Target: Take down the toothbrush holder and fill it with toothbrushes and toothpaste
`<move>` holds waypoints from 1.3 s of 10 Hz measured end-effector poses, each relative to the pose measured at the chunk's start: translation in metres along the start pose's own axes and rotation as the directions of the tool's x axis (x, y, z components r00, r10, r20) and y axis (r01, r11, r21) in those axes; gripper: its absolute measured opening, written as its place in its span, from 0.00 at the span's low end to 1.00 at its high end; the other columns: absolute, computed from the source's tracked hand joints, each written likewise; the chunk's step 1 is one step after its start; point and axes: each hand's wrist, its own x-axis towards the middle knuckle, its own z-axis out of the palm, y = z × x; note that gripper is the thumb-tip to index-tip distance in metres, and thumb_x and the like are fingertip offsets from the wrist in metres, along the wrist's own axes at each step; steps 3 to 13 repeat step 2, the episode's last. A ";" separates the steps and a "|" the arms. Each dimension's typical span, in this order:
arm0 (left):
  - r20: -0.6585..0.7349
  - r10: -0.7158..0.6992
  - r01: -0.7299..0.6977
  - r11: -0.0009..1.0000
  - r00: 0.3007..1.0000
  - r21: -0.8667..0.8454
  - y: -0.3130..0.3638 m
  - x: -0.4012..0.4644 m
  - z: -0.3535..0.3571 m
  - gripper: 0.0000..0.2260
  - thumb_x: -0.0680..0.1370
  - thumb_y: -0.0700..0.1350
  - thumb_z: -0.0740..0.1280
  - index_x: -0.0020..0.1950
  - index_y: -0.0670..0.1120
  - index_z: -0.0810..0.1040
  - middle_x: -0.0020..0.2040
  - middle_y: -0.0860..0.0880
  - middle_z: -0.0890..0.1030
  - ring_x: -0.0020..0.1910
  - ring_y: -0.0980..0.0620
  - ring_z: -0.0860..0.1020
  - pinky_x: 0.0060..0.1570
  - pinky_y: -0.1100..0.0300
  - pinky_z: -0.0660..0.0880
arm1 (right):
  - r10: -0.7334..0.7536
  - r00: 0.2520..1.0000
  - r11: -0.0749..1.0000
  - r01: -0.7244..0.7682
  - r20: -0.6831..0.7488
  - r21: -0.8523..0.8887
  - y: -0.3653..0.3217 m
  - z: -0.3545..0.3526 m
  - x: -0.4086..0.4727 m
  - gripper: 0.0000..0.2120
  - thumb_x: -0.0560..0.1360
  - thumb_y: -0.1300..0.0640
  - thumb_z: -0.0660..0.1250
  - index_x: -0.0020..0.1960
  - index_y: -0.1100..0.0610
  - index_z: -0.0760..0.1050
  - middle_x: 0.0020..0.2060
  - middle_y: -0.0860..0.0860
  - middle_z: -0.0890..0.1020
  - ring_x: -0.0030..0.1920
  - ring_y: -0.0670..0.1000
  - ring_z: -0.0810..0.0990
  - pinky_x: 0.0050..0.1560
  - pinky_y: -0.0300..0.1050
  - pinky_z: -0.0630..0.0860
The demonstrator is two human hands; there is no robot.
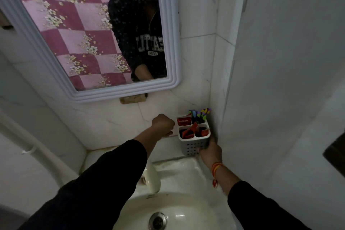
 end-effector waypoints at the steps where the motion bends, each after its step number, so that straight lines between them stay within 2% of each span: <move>1: -0.012 0.181 -0.171 0.946 0.983 0.276 -0.007 -0.019 -0.008 0.10 0.77 0.41 0.65 0.49 0.35 0.82 0.50 0.43 0.85 0.54 0.42 0.84 0.54 0.56 0.81 | 0.021 1.000 1.000 -0.021 -0.023 0.006 -0.006 -0.003 -0.021 0.31 0.73 0.65 0.71 0.74 0.57 0.68 0.67 0.59 0.78 0.67 0.61 0.76 0.66 0.49 0.73; 2: -0.005 0.350 -0.318 0.855 0.937 0.409 -0.016 -0.052 -0.021 0.12 0.79 0.44 0.65 0.59 0.41 0.82 0.60 0.44 0.82 0.66 0.43 0.77 0.60 0.61 0.72 | 0.036 0.998 0.998 -0.033 -0.053 0.057 -0.016 -0.005 -0.051 0.30 0.72 0.63 0.71 0.73 0.54 0.70 0.66 0.56 0.79 0.65 0.59 0.78 0.63 0.43 0.73; 13: -0.005 0.350 -0.318 0.855 0.937 0.409 -0.016 -0.052 -0.021 0.12 0.79 0.44 0.65 0.59 0.41 0.82 0.60 0.44 0.82 0.66 0.43 0.77 0.60 0.61 0.72 | 0.036 0.998 0.998 -0.033 -0.053 0.057 -0.016 -0.005 -0.051 0.30 0.72 0.63 0.71 0.73 0.54 0.70 0.66 0.56 0.79 0.65 0.59 0.78 0.63 0.43 0.73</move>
